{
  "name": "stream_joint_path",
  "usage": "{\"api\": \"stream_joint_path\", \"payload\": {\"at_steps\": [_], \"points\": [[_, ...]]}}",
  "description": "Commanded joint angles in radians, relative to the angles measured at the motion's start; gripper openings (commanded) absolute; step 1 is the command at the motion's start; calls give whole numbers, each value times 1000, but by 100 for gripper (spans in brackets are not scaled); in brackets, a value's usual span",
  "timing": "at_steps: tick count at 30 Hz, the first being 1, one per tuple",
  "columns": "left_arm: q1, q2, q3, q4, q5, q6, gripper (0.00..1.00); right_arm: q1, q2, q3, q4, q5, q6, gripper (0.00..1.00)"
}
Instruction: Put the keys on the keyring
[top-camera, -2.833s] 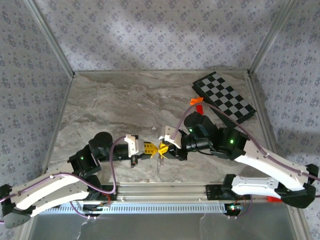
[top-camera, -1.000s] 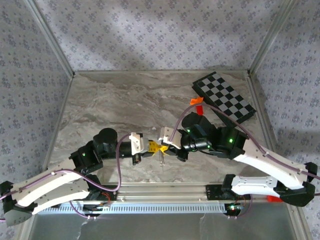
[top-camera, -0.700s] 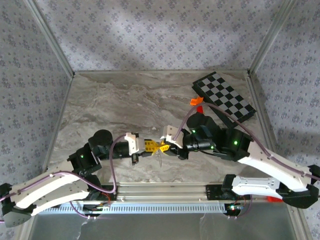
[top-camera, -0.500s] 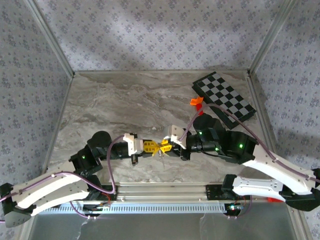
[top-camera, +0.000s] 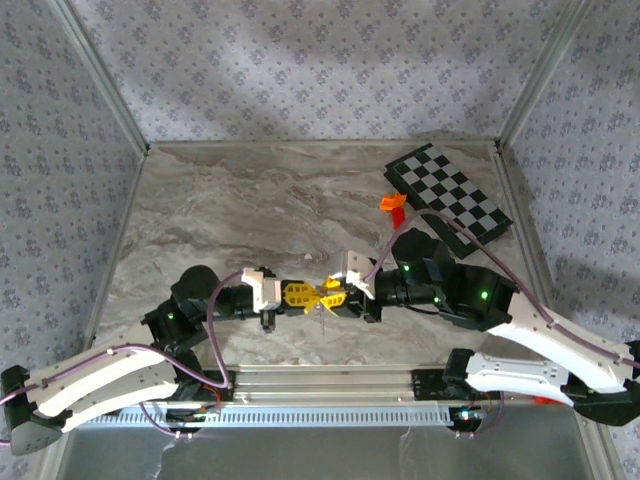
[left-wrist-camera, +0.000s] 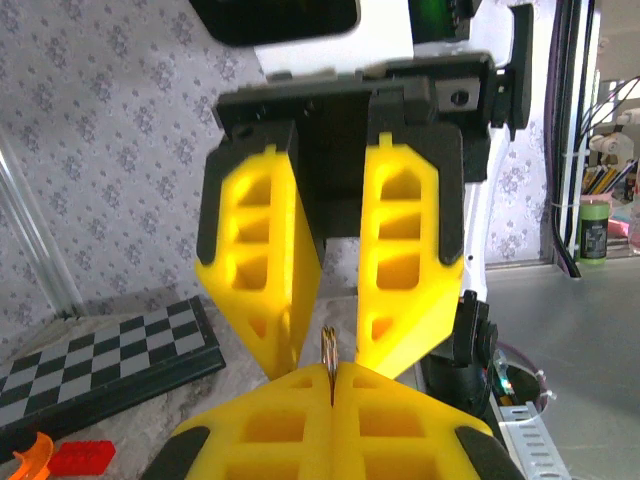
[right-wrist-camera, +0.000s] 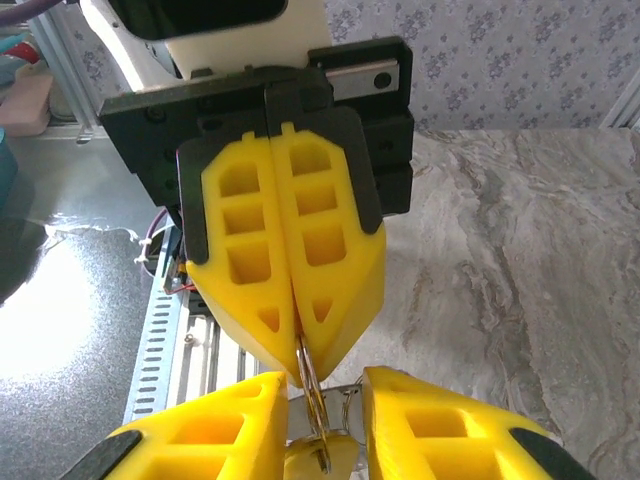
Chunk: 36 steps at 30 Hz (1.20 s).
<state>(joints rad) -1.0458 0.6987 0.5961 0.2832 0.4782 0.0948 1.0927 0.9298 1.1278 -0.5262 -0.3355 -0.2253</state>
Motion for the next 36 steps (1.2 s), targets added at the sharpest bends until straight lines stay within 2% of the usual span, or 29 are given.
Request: {"api": "stream_joint_path", "payload": {"at_steps": [1,8,13,16,19,23,26,29,34,36], "points": [[-3,-17,8,82,27,-15,0,-5,-14,-11,13,-27,18,26],[-3,-16,5,91,34,-19,0,-12,-23,-24,32,-35,18,15],[-3,-17,8,77,32,-14,0,-15,-14,-16,40,-42,18,0],[-3,-20,25,22,2,12,0,-15,3,8,31,-30,31,0],[-3,-10,75,-131,-45,78,0,-14,27,43,-13,-8,18,0],[-3,10,142,-296,-105,145,10,14,92,132,-141,74,-12,0],[-3,33,177,-369,-135,179,8,43,142,164,-203,133,-30,0],[-3,63,225,-434,-130,201,1,54,184,223,-266,142,-51,0],[-3,49,237,-409,-100,167,0,56,191,236,-267,142,-54,0],[-3,16,210,-369,-95,149,0,56,160,187,-215,132,-35,0]]}}
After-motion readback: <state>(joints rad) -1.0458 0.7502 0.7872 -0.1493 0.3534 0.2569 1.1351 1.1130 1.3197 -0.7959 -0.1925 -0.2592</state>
